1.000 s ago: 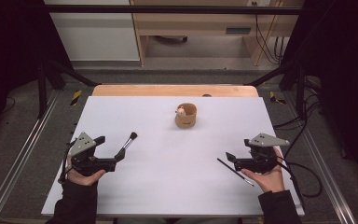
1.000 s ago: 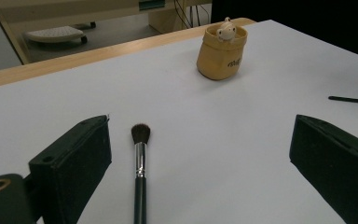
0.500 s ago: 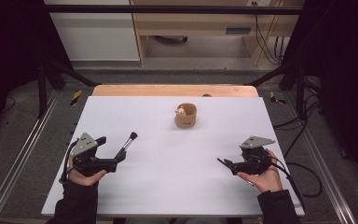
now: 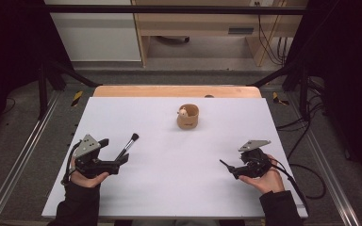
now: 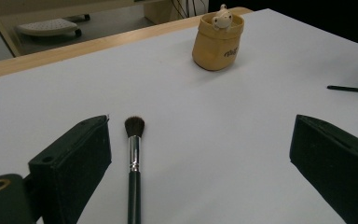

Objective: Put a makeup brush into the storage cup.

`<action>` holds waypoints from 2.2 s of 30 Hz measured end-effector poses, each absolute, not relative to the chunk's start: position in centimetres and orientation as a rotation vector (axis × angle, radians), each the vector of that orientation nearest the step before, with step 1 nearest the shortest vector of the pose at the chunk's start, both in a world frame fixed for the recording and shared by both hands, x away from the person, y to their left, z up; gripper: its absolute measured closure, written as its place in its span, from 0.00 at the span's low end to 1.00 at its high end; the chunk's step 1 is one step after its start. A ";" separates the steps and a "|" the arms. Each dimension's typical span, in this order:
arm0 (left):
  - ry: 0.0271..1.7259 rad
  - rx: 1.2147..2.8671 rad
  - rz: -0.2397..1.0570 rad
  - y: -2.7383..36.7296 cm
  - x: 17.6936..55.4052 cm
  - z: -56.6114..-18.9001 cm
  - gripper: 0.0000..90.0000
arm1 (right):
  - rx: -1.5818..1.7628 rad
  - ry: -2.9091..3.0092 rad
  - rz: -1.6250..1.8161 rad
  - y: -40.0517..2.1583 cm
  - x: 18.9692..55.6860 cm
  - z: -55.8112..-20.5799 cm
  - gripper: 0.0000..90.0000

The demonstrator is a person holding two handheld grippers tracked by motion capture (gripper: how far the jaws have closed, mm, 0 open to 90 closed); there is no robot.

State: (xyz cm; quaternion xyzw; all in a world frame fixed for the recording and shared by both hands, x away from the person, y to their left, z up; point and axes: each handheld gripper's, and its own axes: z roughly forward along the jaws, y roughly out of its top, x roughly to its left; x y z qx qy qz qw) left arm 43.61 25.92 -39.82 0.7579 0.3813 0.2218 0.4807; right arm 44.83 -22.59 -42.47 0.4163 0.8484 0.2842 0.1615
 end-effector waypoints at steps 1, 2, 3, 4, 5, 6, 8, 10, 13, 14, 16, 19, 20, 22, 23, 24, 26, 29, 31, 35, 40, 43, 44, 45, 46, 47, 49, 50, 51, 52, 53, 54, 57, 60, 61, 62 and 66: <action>0.930 1.848 0.541 25.9 43.6 -39.8 0.05 | 1.195 2.429 0.805 -22.6 44.9 -42.6 0.31; 0.929 1.849 0.540 25.9 43.6 -39.8 0.05 | 1.193 2.439 0.799 -22.7 45.0 -42.8 0.31; 0.928 1.850 0.538 25.9 43.6 -39.8 0.05 | 1.217 2.449 0.789 -22.6 44.9 -42.8 0.33; 0.928 1.852 0.540 25.9 43.6 -39.8 0.05 | 1.209 2.460 0.774 -22.6 45.0 -42.9 0.33; 0.928 1.852 0.540 25.9 43.6 -39.8 0.05 | 1.209 2.460 0.774 -22.6 45.0 -42.9 0.33; 0.930 1.850 0.541 25.8 43.6 -39.9 0.05 | 1.181 2.481 0.746 -22.5 45.1 -43.2 0.36; 0.925 1.852 0.541 25.7 43.6 -39.9 0.05 | 1.207 2.490 0.727 -22.3 45.1 -43.3 0.40; 0.921 1.859 0.542 25.7 43.6 -39.9 0.05 | 1.205 2.494 0.713 -22.3 45.1 -43.3 0.43; 0.922 1.862 0.541 25.7 43.6 -39.9 0.05 | 1.195 2.508 0.694 -22.3 45.2 -43.6 0.47; 0.922 1.862 0.541 25.7 43.6 -39.9 0.05 | 1.195 2.508 0.694 -22.3 45.2 -43.6 0.47; 0.919 1.866 0.542 25.6 43.6 -39.9 0.05 | 1.226 2.523 0.690 -22.4 45.4 -43.9 0.51; 0.915 1.873 0.543 25.5 43.6 -39.9 0.05 | 1.231 2.542 0.649 -22.5 45.6 -44.3 0.55; 0.913 1.873 0.542 25.5 43.6 -39.9 0.05 | 1.248 2.539 0.649 -22.5 45.6 -44.4 0.56; 0.914 1.879 0.540 25.4 43.7 -40.0 0.05 | 1.256 2.541 0.644 -22.4 45.7 -44.6 0.58; 0.913 1.882 0.541 25.4 43.7 -40.0 0.05 | 1.232 2.555 0.626 -22.5 45.7 -44.6 0.59; 0.912 1.884 0.540 25.4 43.7 -40.0 0.05 | 1.235 2.556 0.616 -22.5 45.8 -44.7 0.60; 0.910 1.886 0.538 25.3 43.7 -40.0 0.05 | 1.234 2.563 0.600 -22.4 45.8 -44.9 0.62; 0.908 1.890 0.539 25.3 43.6 -40.0 0.05 | 1.231 2.572 0.582 -22.4 45.8 -45.0 0.64; 0.906 1.894 0.538 25.2 43.7 -40.1 0.05 | 1.238 2.575 0.569 -22.3 45.8 -45.1 0.66; 0.903 1.901 0.535 25.1 43.7 -40.2 0.05 | 1.219 2.589 0.533 -22.3 45.9 -45.2 0.71; 0.902 1.908 0.529 24.9 43.7 -40.2 0.05 | 1.222 2.603 0.526 -22.3 45.9 -45.2 0.76; 0.901 1.910 0.525 24.9 43.7 -40.3 0.05 | 1.216 2.614 0.534 -22.3 45.9 -45.3 0.79; 0.901 1.910 0.525 24.9 43.7 -40.3 0.05 | 1.216 2.614 0.534 -22.3 45.9 -45.3 0.79; 0.900 1.913 0.525 24.9 43.7 -40.3 0.05 | 1.225 2.614 0.533 -22.3 45.9 -45.3 0.80; 0.897 1.917 0.527 24.9 43.7 -40.3 0.05 | 1.233 2.623 0.538 -22.2 46.0 -45.3 0.83; 0.897 1.917 0.527 24.9 43.7 -40.3 0.05 | 1.233 2.623 0.538 -22.2 46.0 -45.3 0.83; 0.895 1.920 0.526 24.8 43.7 -40.4 0.05 | 1.239 2.629 0.539 -22.2 46.0 -45.3 0.84; 0.895 1.920 0.526 24.8 43.7 -40.4 0.05 | 1.239 2.629 0.539 -22.2 46.0 -45.3 0.84; 0.894 1.921 0.526 24.8 43.7 -40.4 0.05 | 1.247 2.630 0.540 -22.2 46.0 -45.3 0.86; 0.894 1.922 0.526 24.8 43.7 -40.4 0.05 | 1.249 2.631 0.541 -22.2 46.0 -45.3 0.86; 0.894 1.922 0.525 24.8 43.7 -40.4 0.05 | 1.251 2.632 0.541 -22.2 46.0 -45.3 0.87; 0.895 1.923 0.523 24.8 43.7 -40.4 0.05 | 1.251 2.635 0.542 -22.2 46.0 -45.2 0.87; 0.893 1.925 0.524 24.7 43.7 -40.4 0.05 | 1.269 2.635 0.541 -22.2 46.0 -45.2 0.89; 0.895 1.925 0.521 24.7 43.7 -40.4 0.05 | 1.260 2.639 0.539 -22.2 46.0 -45.2 0.91; 0.895 1.926 0.519 24.7 43.7 -40.4 0.05 | 1.263 2.639 0.538 -22.2 46.0 -45.2 0.91; 0.895 1.926 0.519 24.7 43.7 -40.4 0.05 | 1.264 2.639 0.538 -22.2 46.0 -45.2 0.92; 0.895 1.925 0.519 24.6 43.7 -40.4 0.06 | 1.266 2.642 0.536 -22.1 46.0 -45.2 0.94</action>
